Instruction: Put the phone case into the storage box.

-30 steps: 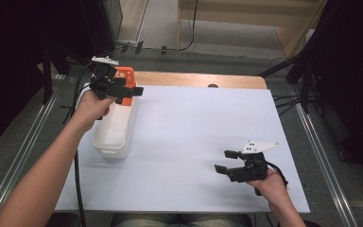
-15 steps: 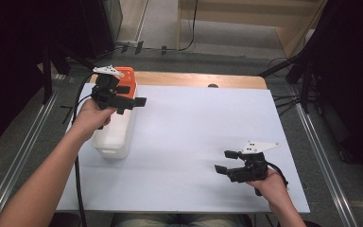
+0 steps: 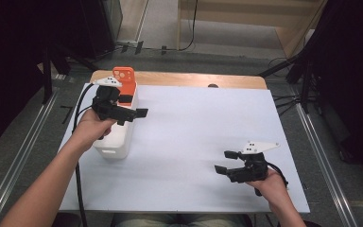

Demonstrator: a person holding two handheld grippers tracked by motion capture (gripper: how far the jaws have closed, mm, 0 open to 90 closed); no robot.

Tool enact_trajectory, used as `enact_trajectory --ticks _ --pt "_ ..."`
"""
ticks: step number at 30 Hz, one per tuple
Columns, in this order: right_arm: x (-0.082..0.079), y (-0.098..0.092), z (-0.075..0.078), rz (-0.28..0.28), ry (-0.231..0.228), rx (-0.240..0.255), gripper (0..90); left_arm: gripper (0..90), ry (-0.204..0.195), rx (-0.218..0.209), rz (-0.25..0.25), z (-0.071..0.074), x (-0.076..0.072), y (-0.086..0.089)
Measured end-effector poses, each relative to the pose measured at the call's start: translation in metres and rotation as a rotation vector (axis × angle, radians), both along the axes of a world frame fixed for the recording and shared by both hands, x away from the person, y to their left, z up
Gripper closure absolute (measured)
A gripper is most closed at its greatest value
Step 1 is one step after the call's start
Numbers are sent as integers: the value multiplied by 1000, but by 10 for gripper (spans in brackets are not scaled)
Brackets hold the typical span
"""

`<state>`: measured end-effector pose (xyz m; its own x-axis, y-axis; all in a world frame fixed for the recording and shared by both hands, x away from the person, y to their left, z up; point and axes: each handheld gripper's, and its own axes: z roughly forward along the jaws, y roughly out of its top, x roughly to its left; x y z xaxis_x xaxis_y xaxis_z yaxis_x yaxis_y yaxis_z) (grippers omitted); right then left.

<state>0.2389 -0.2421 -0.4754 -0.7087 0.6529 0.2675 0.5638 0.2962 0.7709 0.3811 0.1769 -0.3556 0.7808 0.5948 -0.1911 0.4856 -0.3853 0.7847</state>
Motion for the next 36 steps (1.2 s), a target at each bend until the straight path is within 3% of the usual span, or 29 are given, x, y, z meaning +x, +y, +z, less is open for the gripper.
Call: enact_trajectory --ticks 36 --pt "0 1 -1 0 0 -7 255 101 -6 -4 -66 -43 -58 8"
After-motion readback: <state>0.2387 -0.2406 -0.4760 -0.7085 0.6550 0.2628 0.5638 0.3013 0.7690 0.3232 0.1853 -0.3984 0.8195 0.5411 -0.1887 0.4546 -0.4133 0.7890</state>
